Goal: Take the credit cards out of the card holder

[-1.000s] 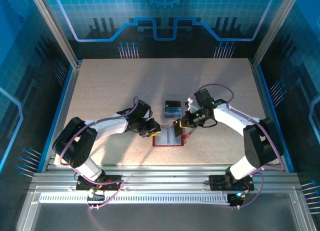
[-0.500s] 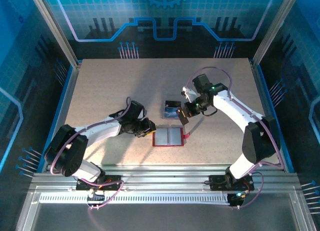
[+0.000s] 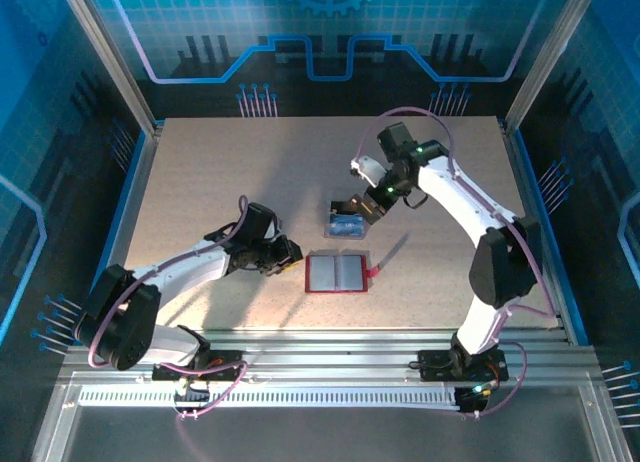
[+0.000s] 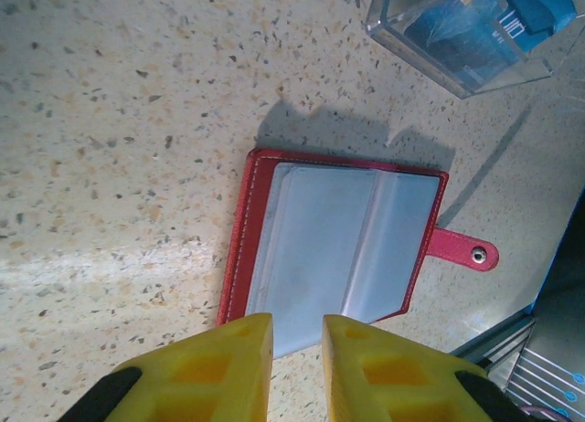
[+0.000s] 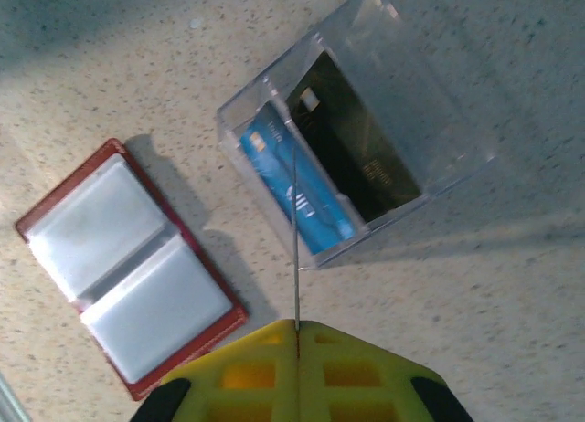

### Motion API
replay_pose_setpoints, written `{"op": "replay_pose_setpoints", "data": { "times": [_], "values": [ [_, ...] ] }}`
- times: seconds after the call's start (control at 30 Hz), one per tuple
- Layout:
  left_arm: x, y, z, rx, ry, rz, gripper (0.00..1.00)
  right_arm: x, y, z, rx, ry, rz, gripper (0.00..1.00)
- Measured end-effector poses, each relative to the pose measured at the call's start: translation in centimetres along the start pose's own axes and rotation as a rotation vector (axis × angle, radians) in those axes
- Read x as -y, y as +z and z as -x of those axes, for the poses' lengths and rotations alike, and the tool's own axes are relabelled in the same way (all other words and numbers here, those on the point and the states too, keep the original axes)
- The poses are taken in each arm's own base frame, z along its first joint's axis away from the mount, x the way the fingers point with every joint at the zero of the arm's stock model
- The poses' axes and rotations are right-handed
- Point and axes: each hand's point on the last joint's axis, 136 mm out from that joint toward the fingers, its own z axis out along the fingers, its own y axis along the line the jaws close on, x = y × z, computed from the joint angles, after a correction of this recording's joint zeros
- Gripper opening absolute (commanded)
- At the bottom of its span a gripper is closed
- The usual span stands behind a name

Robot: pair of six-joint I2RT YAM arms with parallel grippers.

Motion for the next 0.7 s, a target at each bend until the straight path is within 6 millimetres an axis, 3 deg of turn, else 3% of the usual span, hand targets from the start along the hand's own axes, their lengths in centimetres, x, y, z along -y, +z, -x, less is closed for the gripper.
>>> {"op": "replay_pose_setpoints", "data": {
  "times": [0.23, 0.47, 0.7],
  "values": [
    [-0.6, -0.4, 0.5, 0.015, -0.019, 0.006, 0.23, 1.9, 1.3, 1.3, -0.093, -0.159, -0.021, 0.04],
    [-1.1, -0.7, 0.8, 0.019, -0.037, 0.017, 0.23, 1.8, 3.6, 2.4, -0.186, -0.313, 0.007, 0.04],
    [-1.3, -1.0, 0.9, 0.024, -0.045, 0.019, 0.23, 2.3, 4.5, 4.2, -0.214, -0.39, 0.018, 0.03]
  ]
}}
